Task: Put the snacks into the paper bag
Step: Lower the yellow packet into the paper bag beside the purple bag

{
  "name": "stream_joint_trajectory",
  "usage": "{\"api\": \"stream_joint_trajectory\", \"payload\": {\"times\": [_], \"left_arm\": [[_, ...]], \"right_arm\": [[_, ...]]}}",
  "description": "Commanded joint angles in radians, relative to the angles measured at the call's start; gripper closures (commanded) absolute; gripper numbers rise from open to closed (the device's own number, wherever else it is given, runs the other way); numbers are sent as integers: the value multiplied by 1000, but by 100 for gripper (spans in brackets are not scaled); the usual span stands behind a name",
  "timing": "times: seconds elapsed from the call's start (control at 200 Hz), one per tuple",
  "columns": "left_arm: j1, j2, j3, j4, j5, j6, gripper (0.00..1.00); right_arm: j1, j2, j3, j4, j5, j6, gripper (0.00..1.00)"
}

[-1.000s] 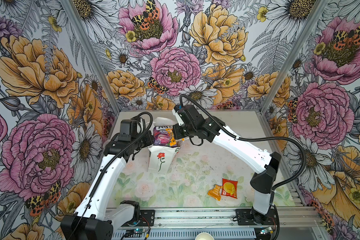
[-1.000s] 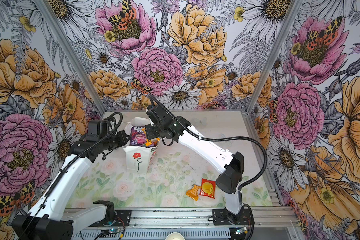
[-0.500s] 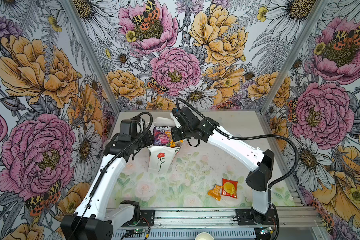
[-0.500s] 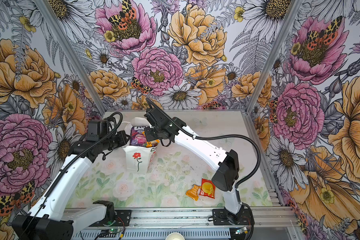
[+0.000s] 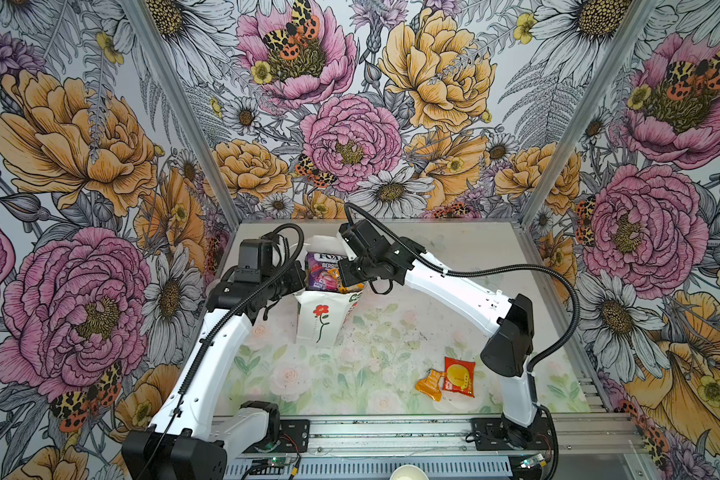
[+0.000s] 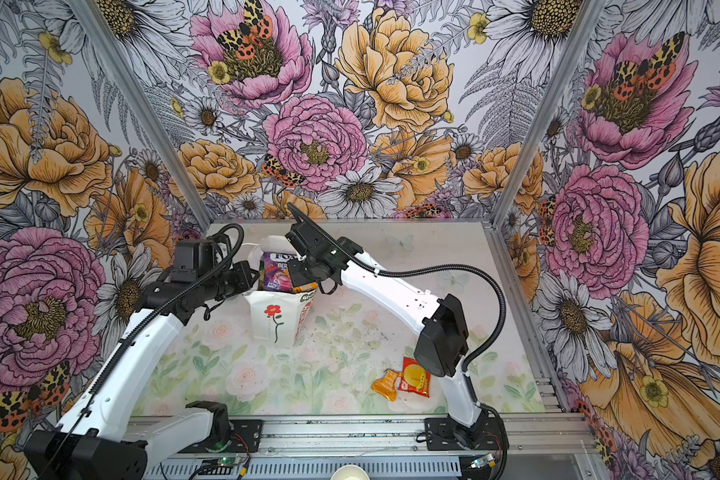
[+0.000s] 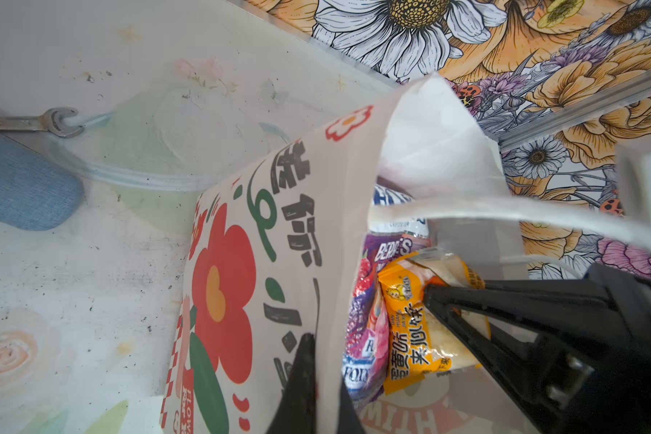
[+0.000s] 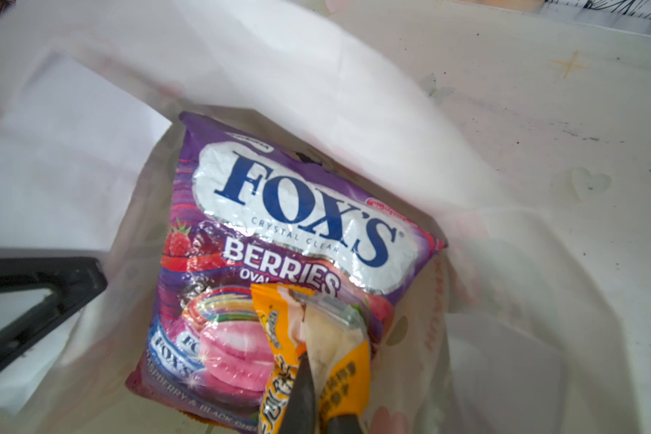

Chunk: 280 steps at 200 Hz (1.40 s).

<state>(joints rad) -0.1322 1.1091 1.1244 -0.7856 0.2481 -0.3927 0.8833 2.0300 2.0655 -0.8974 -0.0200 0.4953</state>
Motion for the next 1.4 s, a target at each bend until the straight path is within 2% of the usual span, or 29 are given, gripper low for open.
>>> {"api": "stream_joint_trajectory", "payload": {"times": [0.0,0.19,0.375,0.475,0.595,0.756,0.921,1.106,1.326,1.396], "left_arm": [[5,-12,10,88,31,2,94],[7,-11,10,88,33,2,94],[9,-12,10,88,34,1,94],[11,-12,10,88,34,0,94],[16,-11,12,88,35,0,94],[18,-18,11,88,28,5,94],[24,-19,11,88,31,2,94],[23,-19,10,89,26,5,94],[23,-15,9,88,27,5,94],[23,-19,10,88,25,5,94]], "right_arm": [[9,34,23,-4,-22,-3,100],[8,11,40,-5,-11,-6,89],[8,-53,66,-35,16,-13,63],[8,-127,63,-52,56,-30,54],[1,-222,15,-65,144,-38,49],[-22,-307,-112,-63,239,11,48],[-17,-279,-186,-60,163,44,60],[-14,-231,-228,-54,175,71,59],[-14,-177,-226,-11,93,78,56],[-15,-168,-224,-4,91,81,59]]}}
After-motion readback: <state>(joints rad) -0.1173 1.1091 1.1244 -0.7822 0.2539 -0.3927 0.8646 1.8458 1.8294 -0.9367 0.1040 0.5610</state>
